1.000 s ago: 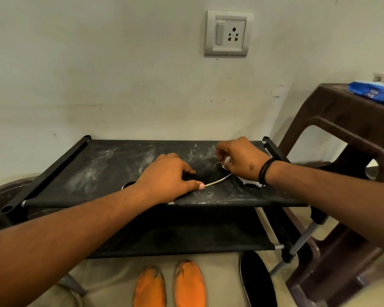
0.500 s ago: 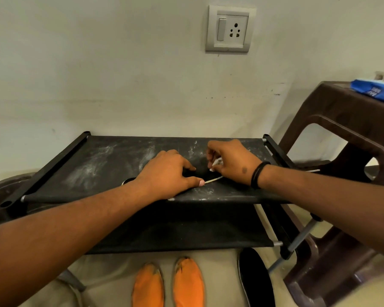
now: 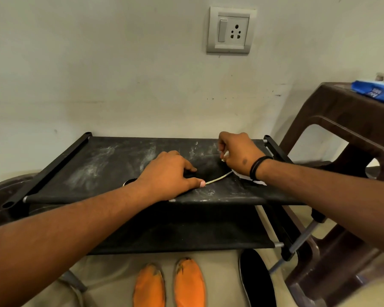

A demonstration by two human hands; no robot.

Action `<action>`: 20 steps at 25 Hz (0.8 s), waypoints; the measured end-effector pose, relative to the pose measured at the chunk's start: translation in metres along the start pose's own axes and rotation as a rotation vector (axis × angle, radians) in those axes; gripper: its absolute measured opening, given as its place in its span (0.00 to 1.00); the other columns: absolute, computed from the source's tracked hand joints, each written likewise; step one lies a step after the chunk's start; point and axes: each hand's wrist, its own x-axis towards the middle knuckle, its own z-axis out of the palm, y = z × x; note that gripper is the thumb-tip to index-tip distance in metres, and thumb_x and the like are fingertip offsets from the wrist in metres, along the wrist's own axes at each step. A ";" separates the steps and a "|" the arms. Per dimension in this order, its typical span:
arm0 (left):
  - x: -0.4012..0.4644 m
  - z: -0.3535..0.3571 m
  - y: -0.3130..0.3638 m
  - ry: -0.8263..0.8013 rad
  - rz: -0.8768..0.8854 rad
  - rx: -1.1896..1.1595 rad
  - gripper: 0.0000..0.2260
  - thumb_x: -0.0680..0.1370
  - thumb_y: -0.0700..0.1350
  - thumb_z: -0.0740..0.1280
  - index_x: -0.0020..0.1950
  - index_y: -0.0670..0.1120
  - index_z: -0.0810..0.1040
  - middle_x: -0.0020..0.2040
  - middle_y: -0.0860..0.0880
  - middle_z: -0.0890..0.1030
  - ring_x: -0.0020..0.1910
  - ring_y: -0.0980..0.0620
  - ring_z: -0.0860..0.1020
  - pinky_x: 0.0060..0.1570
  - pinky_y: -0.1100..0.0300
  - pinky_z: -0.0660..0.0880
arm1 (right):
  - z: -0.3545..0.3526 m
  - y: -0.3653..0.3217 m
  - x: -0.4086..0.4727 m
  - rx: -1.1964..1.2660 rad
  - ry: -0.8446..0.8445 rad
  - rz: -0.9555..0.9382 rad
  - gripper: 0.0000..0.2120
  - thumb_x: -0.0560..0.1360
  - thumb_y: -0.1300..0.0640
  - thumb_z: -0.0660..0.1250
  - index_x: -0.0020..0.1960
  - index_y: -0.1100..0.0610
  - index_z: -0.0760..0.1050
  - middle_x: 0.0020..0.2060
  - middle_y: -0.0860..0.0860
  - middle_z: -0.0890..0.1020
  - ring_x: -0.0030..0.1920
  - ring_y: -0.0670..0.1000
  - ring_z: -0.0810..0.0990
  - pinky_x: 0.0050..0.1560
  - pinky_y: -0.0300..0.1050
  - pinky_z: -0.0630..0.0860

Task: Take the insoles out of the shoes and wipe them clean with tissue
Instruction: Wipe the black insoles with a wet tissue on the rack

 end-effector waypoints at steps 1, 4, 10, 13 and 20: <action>0.000 0.000 0.000 -0.006 -0.002 0.002 0.27 0.70 0.72 0.67 0.64 0.60 0.81 0.58 0.50 0.78 0.60 0.49 0.75 0.58 0.50 0.77 | 0.000 -0.006 -0.005 0.028 -0.036 -0.049 0.11 0.71 0.71 0.65 0.48 0.57 0.74 0.41 0.52 0.82 0.44 0.52 0.82 0.47 0.48 0.81; 0.001 0.001 -0.001 -0.021 0.001 0.013 0.27 0.70 0.73 0.65 0.63 0.61 0.81 0.56 0.50 0.78 0.59 0.50 0.75 0.56 0.50 0.77 | 0.009 -0.026 -0.022 0.111 -0.143 -0.219 0.11 0.71 0.70 0.67 0.48 0.57 0.74 0.40 0.50 0.83 0.42 0.46 0.82 0.45 0.39 0.79; -0.001 0.000 0.000 -0.020 0.004 0.001 0.27 0.71 0.72 0.67 0.65 0.60 0.80 0.60 0.50 0.78 0.62 0.49 0.74 0.61 0.50 0.75 | -0.010 0.028 0.002 -0.012 0.117 0.103 0.11 0.70 0.71 0.64 0.47 0.57 0.74 0.42 0.54 0.82 0.44 0.56 0.81 0.45 0.48 0.79; 0.000 0.000 0.000 -0.010 0.003 -0.010 0.27 0.70 0.72 0.67 0.65 0.60 0.81 0.59 0.50 0.78 0.61 0.49 0.74 0.61 0.50 0.75 | -0.026 0.027 0.007 0.154 0.220 0.101 0.11 0.68 0.68 0.70 0.48 0.57 0.77 0.40 0.50 0.84 0.43 0.49 0.82 0.44 0.38 0.75; 0.001 0.000 -0.002 -0.023 -0.003 -0.004 0.32 0.66 0.76 0.61 0.63 0.61 0.81 0.59 0.51 0.79 0.61 0.49 0.75 0.59 0.50 0.76 | -0.003 0.014 0.000 -0.112 -0.058 -0.029 0.09 0.74 0.64 0.69 0.52 0.55 0.83 0.52 0.53 0.83 0.53 0.54 0.81 0.55 0.44 0.76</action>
